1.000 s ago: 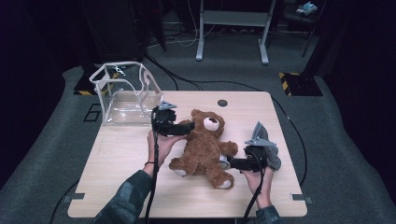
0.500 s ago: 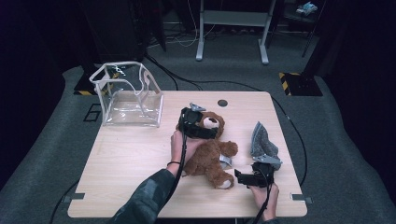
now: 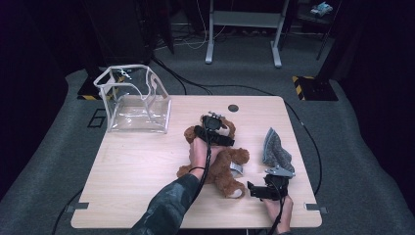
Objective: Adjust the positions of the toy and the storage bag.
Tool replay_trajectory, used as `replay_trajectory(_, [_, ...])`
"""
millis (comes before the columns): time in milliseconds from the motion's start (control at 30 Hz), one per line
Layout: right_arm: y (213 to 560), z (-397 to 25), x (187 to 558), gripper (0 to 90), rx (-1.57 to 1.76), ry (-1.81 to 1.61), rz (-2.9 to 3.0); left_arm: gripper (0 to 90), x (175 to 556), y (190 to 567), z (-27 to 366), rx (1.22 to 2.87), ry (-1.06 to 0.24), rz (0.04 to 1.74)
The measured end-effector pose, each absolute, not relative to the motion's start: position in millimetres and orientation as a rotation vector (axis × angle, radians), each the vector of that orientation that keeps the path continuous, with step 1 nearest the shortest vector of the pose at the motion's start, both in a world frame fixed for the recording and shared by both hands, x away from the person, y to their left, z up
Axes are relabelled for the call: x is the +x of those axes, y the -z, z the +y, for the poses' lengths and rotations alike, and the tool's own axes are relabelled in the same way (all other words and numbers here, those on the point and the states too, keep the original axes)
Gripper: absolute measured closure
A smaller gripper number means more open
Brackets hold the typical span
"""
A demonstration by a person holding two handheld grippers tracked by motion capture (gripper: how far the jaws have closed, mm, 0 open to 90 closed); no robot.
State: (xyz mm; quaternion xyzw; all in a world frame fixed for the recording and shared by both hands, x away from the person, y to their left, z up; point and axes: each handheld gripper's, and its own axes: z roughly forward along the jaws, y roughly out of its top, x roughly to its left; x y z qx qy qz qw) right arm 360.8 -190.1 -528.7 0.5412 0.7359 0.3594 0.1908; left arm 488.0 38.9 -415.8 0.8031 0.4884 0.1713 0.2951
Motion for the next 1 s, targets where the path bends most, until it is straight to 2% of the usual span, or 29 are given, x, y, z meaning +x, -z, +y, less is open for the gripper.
replay_trajectory(167, [529,-189,361,0.0,1.527,-1.004,2.054,5.3,498,431,39,2.179,-0.426,1.362])
replay_trajectory(300, [529,-190,361,0.0,1.526,-1.002,2.052,0.0,503,436,38,2.201,-0.434,1.371])
replay_trajectory(500, [529,-190,361,0.0,1.528,-1.018,2.043,0.0,507,450,41,2.235,-0.445,1.389])
replay_trajectory(833, [529,-189,361,0.6,1.523,-0.994,2.052,0.0,511,468,48,2.247,-0.383,1.427])
replay_trajectory(1000, [529,-189,360,1.7,1.518,-0.991,2.048,5.1,511,474,47,2.245,-0.368,1.431])
